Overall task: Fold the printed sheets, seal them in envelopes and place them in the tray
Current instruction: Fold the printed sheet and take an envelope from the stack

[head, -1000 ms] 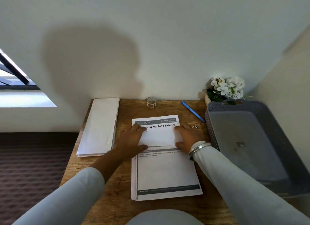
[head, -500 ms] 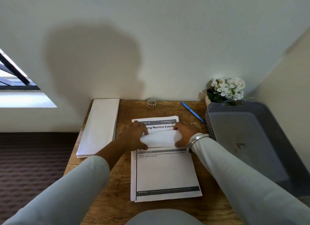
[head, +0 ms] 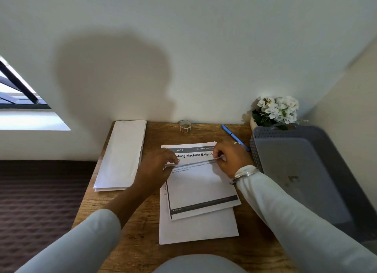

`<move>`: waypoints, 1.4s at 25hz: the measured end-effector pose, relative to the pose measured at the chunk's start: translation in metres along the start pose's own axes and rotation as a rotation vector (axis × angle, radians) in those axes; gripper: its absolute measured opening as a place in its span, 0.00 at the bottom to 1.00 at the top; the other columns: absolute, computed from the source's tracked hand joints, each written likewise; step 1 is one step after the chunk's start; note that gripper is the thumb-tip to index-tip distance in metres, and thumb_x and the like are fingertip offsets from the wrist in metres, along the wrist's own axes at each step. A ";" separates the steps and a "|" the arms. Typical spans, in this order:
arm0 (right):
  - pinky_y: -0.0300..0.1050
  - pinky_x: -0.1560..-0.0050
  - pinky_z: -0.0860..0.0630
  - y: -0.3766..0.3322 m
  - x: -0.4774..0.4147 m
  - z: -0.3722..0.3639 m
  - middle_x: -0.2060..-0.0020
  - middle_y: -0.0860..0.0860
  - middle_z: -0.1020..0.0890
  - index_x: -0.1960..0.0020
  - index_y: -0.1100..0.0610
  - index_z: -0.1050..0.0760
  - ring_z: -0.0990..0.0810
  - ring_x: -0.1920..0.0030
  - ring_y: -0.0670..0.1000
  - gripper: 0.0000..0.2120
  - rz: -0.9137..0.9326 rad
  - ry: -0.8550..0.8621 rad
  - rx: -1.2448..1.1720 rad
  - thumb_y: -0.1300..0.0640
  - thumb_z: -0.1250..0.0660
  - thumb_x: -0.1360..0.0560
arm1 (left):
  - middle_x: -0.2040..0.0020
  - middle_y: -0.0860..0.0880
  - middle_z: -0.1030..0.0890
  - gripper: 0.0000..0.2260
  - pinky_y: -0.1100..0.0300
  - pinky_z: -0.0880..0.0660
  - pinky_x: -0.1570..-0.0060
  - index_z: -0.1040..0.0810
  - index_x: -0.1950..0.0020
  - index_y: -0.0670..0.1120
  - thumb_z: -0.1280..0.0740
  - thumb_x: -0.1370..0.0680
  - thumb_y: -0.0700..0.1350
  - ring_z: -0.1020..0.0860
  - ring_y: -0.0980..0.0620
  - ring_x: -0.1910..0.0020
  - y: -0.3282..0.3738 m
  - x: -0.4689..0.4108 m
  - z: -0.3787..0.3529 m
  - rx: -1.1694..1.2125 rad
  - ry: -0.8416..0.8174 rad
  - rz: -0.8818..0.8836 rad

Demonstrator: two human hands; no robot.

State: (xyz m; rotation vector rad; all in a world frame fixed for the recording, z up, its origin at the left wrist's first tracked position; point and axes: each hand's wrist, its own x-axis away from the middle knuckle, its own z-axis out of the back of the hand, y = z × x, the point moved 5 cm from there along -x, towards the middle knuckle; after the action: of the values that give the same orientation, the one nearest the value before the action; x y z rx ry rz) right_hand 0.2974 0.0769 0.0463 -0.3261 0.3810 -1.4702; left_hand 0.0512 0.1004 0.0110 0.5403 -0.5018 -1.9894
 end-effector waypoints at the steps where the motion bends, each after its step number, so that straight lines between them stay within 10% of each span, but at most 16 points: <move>1: 0.50 0.45 0.23 -0.001 0.005 -0.005 0.53 0.49 0.18 0.57 0.49 0.23 0.22 0.50 0.52 0.08 0.011 -0.008 0.044 0.61 0.27 0.30 | 0.41 0.49 0.19 0.10 0.55 0.22 0.44 0.20 0.48 0.51 0.25 0.26 0.41 0.24 0.48 0.41 -0.001 0.006 -0.004 -0.030 -0.009 -0.027; 10: 0.53 0.23 0.45 0.004 0.045 -0.067 0.25 0.52 0.35 0.25 0.51 0.37 0.40 0.24 0.54 0.36 0.002 -0.245 0.240 0.32 0.43 0.27 | 0.31 0.53 0.26 0.23 0.49 0.29 0.34 0.28 0.30 0.55 0.39 0.21 0.64 0.30 0.50 0.31 -0.001 0.037 -0.040 -0.323 -0.169 -0.096; 16: 0.55 0.22 0.47 -0.022 0.056 -0.105 0.21 0.54 0.44 0.21 0.55 0.46 0.46 0.21 0.56 0.33 0.066 -0.238 0.301 0.42 0.57 0.21 | 0.23 0.43 0.32 0.25 0.49 0.41 0.26 0.33 0.23 0.44 0.47 0.18 0.54 0.37 0.44 0.23 0.016 0.034 -0.072 -0.459 -0.199 -0.120; 20: 0.57 0.23 0.47 -0.010 0.057 -0.104 0.20 0.53 0.47 0.20 0.55 0.50 0.50 0.21 0.55 0.35 0.040 -0.229 0.331 0.38 0.58 0.22 | 0.18 0.45 0.51 0.33 0.45 0.48 0.22 0.51 0.18 0.43 0.59 0.18 0.62 0.53 0.46 0.19 -0.001 0.045 -0.079 -0.436 -0.208 0.029; 35: 0.56 0.22 0.50 0.018 0.048 -0.090 0.20 0.53 0.50 0.20 0.56 0.53 0.52 0.20 0.56 0.32 -0.143 -0.167 0.359 0.44 0.49 0.19 | 0.18 0.45 0.59 0.35 0.47 0.59 0.22 0.59 0.19 0.44 0.62 0.19 0.64 0.62 0.47 0.20 -0.002 0.047 -0.080 -0.466 -0.259 0.055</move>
State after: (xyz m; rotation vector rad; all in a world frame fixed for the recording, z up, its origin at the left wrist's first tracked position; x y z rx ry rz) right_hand 0.2769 0.0320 -0.0446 -0.1875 -0.0441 -1.6047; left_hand 0.0747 0.0494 -0.0629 -0.0202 -0.1898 -2.0447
